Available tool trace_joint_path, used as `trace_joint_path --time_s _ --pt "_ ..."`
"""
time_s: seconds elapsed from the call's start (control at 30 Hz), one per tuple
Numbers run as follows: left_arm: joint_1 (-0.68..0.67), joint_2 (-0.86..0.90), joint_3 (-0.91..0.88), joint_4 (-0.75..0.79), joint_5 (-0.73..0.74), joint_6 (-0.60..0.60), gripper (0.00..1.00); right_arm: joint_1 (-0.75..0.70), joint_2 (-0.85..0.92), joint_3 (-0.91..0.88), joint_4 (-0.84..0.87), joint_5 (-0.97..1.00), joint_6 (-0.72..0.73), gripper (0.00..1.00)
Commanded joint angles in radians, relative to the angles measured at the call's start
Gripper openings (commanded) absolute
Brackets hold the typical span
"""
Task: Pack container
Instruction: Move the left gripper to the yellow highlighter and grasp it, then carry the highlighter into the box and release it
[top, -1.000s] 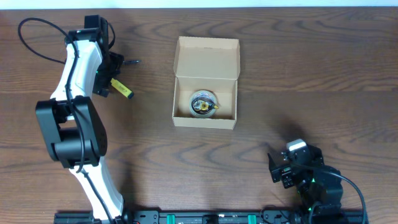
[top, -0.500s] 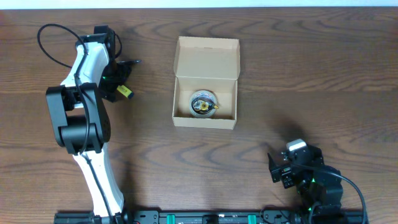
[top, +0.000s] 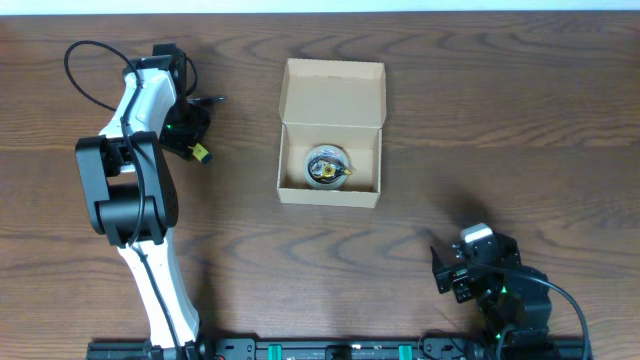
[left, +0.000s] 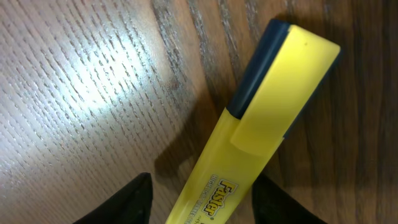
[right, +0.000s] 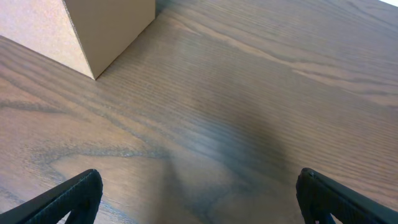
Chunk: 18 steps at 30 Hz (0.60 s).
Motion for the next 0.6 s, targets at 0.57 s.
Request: trace_joint_path --time_s 0.57 --pt "-0.007 0.034 0.010 0.023 0.021 0.006 0.30 -0.008 -0.006 -0.003 -0.002 -0.001 0.010 0.99"
